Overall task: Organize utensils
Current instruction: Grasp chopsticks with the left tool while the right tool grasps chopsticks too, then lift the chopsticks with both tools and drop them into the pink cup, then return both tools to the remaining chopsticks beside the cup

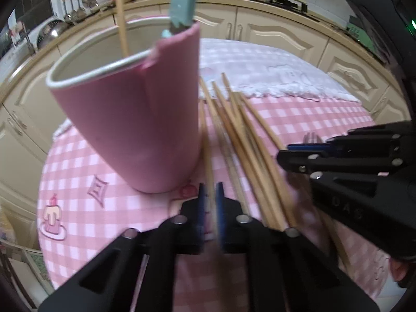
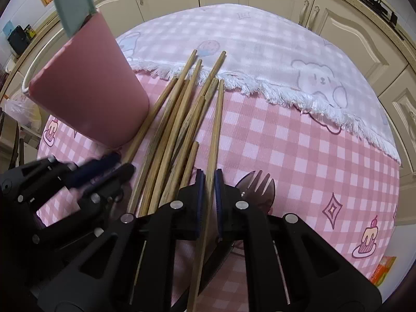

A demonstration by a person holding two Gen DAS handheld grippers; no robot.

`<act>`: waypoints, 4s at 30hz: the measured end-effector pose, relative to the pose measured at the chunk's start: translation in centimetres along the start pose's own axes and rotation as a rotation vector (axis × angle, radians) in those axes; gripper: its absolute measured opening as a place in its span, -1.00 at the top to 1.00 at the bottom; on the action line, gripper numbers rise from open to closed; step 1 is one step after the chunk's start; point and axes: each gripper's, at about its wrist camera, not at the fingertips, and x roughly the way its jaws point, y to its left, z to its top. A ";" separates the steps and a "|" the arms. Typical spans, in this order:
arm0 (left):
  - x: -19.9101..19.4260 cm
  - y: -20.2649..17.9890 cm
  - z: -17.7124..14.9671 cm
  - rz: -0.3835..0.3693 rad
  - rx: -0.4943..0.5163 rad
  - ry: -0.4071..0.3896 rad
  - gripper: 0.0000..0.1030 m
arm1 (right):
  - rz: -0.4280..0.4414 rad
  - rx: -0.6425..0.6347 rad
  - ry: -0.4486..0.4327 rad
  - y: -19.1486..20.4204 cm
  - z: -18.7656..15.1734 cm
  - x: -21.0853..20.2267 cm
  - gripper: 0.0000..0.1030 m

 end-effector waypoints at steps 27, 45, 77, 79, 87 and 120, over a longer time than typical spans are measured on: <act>-16.5 2.8 -2.2 -0.283 -0.031 -0.667 0.90 | 0.359 0.133 -0.547 -2.4 -2.1 -15.3 0.87; -16.8 7.4 8.0 -0.125 -0.158 -0.918 0.90 | 0.352 -0.037 -0.724 3.2 5.8 -21.5 0.87; -13.8 7.7 4.8 0.048 -0.153 -0.741 -0.90 | 0.320 0.116 -0.674 0.3 6.2 -18.3 -0.88; -14.5 7.5 4.4 0.055 -0.153 -0.720 -0.90 | 0.319 0.134 -0.670 -0.4 5.7 -18.3 -0.88; -16.3 6.4 2.7 0.085 -0.136 -0.660 -0.90 | 0.285 0.184 -0.622 -2.4 3.3 -17.3 -0.88; -6.3 2.0 -0.8 0.059 -0.048 -0.248 -0.89 | 0.174 0.105 -0.308 -2.7 -5.1 -8.8 -0.87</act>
